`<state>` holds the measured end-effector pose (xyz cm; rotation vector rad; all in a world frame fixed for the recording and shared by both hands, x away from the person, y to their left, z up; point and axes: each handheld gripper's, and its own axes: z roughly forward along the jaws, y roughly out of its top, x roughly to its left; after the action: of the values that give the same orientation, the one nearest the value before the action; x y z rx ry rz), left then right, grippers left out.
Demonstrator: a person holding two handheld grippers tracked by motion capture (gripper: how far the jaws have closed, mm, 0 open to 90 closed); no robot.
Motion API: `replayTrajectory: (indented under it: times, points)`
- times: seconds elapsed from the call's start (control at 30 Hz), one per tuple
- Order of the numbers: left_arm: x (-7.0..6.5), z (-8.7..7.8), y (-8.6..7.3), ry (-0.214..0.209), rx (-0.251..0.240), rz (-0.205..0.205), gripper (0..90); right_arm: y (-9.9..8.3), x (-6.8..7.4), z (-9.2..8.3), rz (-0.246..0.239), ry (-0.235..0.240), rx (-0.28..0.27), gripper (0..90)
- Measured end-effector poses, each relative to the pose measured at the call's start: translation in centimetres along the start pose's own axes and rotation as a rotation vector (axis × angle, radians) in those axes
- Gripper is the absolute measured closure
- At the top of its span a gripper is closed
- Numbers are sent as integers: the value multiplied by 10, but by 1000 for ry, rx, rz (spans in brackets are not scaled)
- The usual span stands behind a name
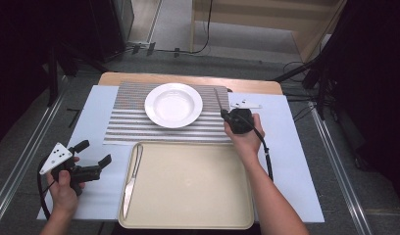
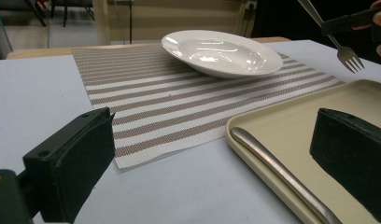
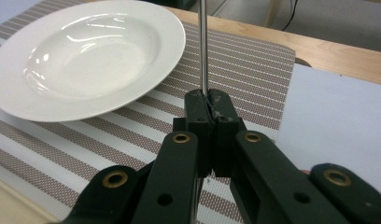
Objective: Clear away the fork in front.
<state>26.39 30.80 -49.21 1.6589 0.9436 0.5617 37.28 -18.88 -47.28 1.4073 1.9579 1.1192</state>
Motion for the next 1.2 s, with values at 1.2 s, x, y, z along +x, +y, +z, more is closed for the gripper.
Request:
replayTrajectory:
  times: [1.2]
  points:
    - [-93,54,47,-189,10,64,0,-81,32,-79,-68,33,-178,900]
